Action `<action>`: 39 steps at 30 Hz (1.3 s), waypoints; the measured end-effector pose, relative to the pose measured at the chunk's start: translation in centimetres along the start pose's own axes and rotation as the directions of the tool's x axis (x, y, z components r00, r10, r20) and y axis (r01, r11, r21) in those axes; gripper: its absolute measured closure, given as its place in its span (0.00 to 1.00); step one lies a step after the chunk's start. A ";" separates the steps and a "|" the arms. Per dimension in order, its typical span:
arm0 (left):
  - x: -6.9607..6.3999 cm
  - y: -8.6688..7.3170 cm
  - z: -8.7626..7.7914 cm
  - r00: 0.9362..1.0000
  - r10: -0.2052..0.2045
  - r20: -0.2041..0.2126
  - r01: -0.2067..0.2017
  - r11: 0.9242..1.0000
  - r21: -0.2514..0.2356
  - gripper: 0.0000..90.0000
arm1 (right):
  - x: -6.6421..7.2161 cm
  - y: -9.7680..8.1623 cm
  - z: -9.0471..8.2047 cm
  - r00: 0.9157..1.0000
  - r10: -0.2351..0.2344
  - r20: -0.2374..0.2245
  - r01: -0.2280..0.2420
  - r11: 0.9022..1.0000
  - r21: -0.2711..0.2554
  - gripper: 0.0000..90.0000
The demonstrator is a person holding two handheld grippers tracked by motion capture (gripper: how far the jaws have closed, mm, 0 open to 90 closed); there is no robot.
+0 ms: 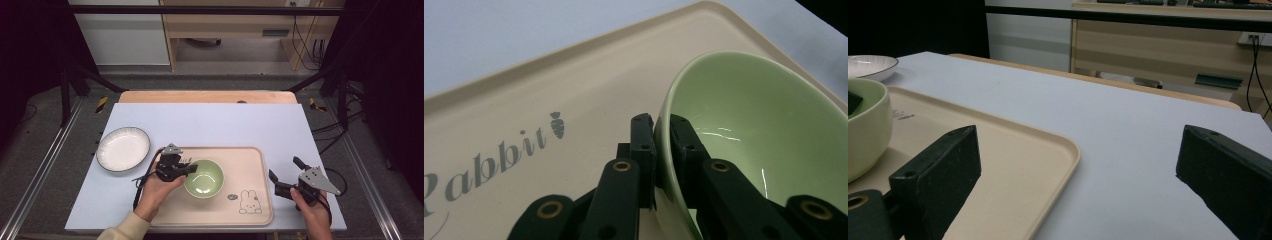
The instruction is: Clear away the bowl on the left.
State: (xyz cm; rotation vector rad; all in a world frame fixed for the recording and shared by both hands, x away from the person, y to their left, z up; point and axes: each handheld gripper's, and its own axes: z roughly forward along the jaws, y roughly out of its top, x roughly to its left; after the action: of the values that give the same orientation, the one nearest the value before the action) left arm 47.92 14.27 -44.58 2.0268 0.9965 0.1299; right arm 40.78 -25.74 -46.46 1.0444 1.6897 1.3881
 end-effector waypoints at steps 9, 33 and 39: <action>-0.1 -0.2 0.4 1.000 -0.005 0.001 0.005 1.000 0.006 0.91 | 0.0 0.0 0.0 1.000 0.001 -0.002 -0.001 1.000 0.001 0.05; 0.4 -0.4 0.7 1.000 -0.001 0.008 0.001 1.000 0.012 0.92 | 0.3 -0.2 0.2 1.000 -0.005 -0.022 0.006 1.000 0.017 0.05; 0.2 -0.4 0.7 1.000 0.029 -0.009 -0.029 1.000 0.005 0.92 | 0.5 -0.1 0.3 1.000 -0.007 -0.030 0.008 1.000 0.016 0.05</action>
State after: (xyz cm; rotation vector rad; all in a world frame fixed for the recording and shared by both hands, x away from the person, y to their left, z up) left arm 48.13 14.04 -45.38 2.0475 0.9748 0.1523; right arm 40.78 -25.19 -46.65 1.0301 1.7275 1.3933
